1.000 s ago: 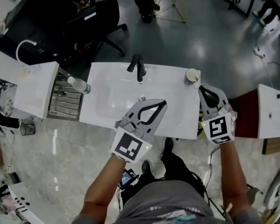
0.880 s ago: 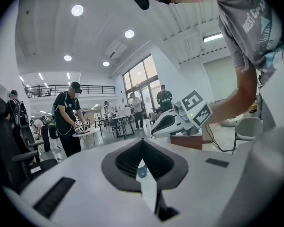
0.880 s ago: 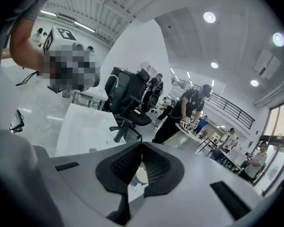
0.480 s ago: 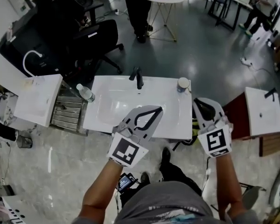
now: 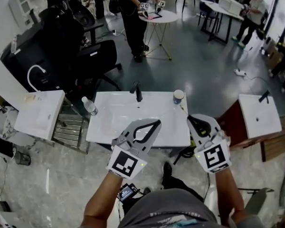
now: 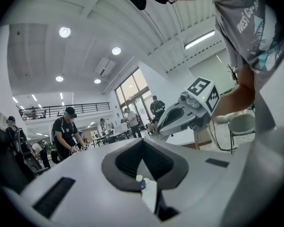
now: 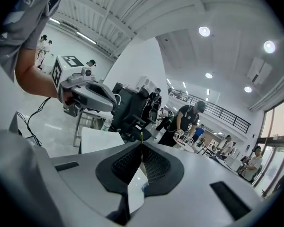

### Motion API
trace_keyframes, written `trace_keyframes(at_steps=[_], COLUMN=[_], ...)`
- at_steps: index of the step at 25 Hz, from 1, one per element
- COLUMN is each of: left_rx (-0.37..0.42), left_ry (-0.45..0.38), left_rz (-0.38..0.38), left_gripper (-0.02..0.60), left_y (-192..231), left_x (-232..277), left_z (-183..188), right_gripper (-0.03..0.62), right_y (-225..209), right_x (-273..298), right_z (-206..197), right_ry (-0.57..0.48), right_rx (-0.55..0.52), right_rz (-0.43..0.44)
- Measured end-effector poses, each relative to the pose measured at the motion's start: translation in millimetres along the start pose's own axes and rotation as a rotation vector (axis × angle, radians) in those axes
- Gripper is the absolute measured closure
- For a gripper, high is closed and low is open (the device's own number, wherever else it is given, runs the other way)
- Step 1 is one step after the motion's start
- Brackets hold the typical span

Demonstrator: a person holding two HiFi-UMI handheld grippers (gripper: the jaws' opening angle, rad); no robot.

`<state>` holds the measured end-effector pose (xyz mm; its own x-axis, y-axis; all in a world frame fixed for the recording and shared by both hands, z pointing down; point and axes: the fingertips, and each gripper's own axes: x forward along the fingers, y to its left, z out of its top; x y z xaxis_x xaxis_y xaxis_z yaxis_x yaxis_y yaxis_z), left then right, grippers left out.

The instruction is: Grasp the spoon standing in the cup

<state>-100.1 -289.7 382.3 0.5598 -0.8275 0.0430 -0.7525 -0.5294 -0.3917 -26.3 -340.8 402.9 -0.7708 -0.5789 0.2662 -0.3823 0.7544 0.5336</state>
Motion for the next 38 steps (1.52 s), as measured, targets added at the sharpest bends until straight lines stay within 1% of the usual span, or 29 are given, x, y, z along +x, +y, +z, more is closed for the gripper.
trace_keyframes(at_steps=[7,16,28,38], left_rx=[0.029,0.02,0.005,-0.002], left_ry=[-0.028,-0.047,-0.046,-0.036], left_rz=[-0.007,-0.012,-0.013,-0.014], left_gripper=[0.58,0.58,0.58,0.58], left_y=[-13.6,-24.3,-27.4,-30.5], left_x=[-21.8,-41.6,-53.8,-52.1], left_z=[21.0,24.7,22.9,17.9], right_gripper=[0.56,0.56,0.56,0.56], right_y=[21.0,39.5,52.3,51.6], right_x=[-33.3,-58.0,-67.7,-68.2], right_z=[28.8,48.3,58.1,54.4], right_ry=[-0.038,-0.075,-0.092,-0.087], right_rx=[0.016,0.055,0.063,0.064], right_rz=[0.021,0.025,0.017,0.021])
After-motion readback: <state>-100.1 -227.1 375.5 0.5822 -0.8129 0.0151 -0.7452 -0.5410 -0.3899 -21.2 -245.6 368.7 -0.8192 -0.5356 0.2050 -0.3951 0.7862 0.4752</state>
